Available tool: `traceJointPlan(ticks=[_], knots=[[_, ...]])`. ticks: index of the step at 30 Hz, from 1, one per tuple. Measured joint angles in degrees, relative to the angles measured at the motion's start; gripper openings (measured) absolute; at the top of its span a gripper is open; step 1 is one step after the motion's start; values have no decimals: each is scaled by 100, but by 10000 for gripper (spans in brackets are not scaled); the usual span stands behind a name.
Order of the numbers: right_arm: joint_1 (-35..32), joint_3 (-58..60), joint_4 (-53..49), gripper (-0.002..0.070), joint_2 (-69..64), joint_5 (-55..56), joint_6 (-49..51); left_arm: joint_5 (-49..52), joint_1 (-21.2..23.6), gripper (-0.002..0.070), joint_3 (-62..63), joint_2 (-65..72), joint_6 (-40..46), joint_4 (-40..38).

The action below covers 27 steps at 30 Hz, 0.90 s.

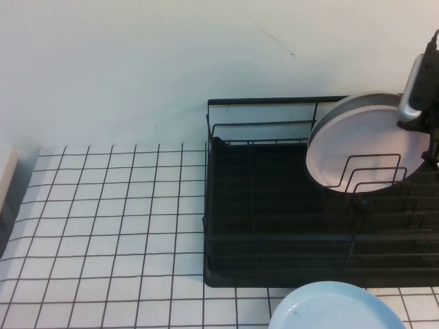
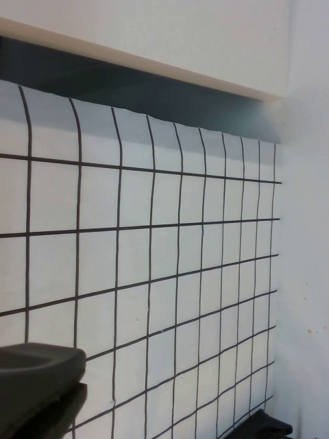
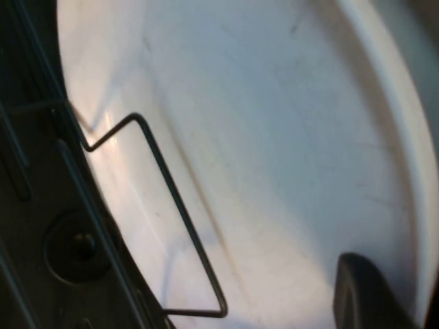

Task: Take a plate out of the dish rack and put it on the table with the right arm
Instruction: Grasp the plate from the shelf, then place the plate from the table

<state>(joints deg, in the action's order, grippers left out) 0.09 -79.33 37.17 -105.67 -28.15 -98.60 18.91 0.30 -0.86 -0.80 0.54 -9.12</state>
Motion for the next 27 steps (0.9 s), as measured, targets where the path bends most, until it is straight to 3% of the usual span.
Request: traceJointPlan(ticks=[2,9,15,18,22,24,27], knots=[[0,0,0,79,103,-67,33,0,0,-3,0,0,0,0],[0,-24,-277,79,1058,-397,393,0,0,-3,0,0,0,0],[0,-35,-695,79,2166,-1174,1335,0,0,-3,0,0,0,0],[0,-35,-831,78,2690,-1630,2149,0,0,-3,0,0,0,0],[-91,28,-881,79,3389,-2294,4275,0,0,-3,0,0,0,0],[-282,335,-698,78,3714,-2592,5333,0,0,-3,0,0,0,0],[-594,1192,-255,78,4271,-2833,5941,0,0,-3,0,0,0,0]])
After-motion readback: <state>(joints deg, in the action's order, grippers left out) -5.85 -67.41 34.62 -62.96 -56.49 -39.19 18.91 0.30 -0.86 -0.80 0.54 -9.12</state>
